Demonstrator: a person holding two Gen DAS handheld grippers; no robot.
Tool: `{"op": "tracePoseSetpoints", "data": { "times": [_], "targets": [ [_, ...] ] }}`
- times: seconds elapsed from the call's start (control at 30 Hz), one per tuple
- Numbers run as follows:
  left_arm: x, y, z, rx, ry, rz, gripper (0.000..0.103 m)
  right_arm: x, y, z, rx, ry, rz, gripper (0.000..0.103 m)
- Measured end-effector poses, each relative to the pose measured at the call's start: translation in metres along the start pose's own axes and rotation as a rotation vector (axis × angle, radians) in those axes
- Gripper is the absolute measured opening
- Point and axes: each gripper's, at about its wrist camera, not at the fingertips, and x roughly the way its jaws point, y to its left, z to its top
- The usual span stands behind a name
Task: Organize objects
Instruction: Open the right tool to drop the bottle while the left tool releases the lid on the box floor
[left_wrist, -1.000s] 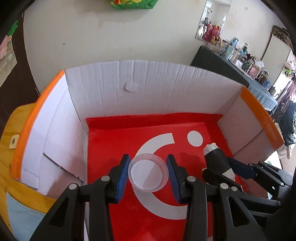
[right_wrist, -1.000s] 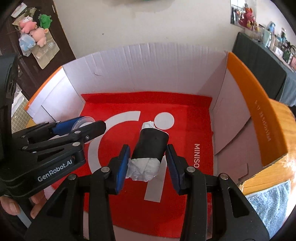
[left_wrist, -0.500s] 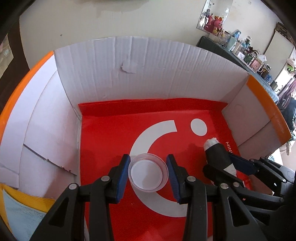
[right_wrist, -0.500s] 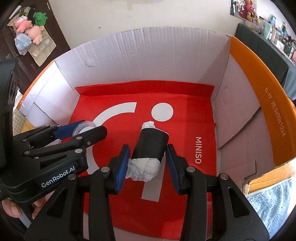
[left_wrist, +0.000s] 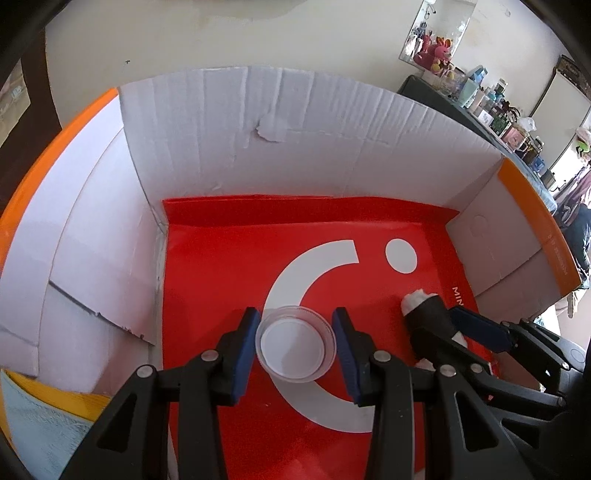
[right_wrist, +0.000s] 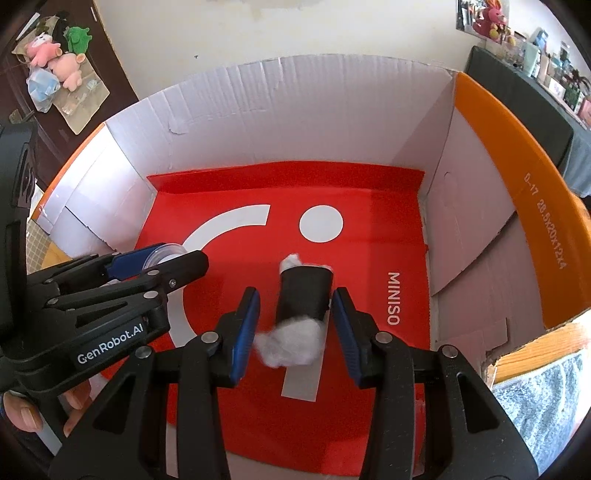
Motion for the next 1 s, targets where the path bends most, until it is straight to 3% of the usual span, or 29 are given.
{"op": "tracePoseSetpoints", "data": {
  "times": [0.17,0.33,0.87,0.93,1.0],
  "targets": [
    [-0.002,0.002,0.0,-0.007,-0.008,-0.002,0.046,0.0,-0.001,-0.001,0.0,-0.002,0.002,0.04],
    [-0.007,0.003,0.001,-0.006,-0.028,0.012,0.056,0.0,0.001,0.0,0.0,-0.006,-0.003,0.04],
    [-0.027,0.003,-0.002,-0.01,-0.066,0.044,0.056,-0.017,0.001,-0.004,-0.002,-0.044,0.009,0.047],
    [-0.031,0.001,-0.003,-0.006,-0.078,0.05,0.065,-0.02,0.001,-0.005,-0.003,-0.05,0.01,0.047],
    [-0.036,0.0,-0.004,-0.004,-0.091,0.059,0.067,-0.024,0.004,-0.008,-0.003,-0.057,0.012,0.047]
  ]
}}
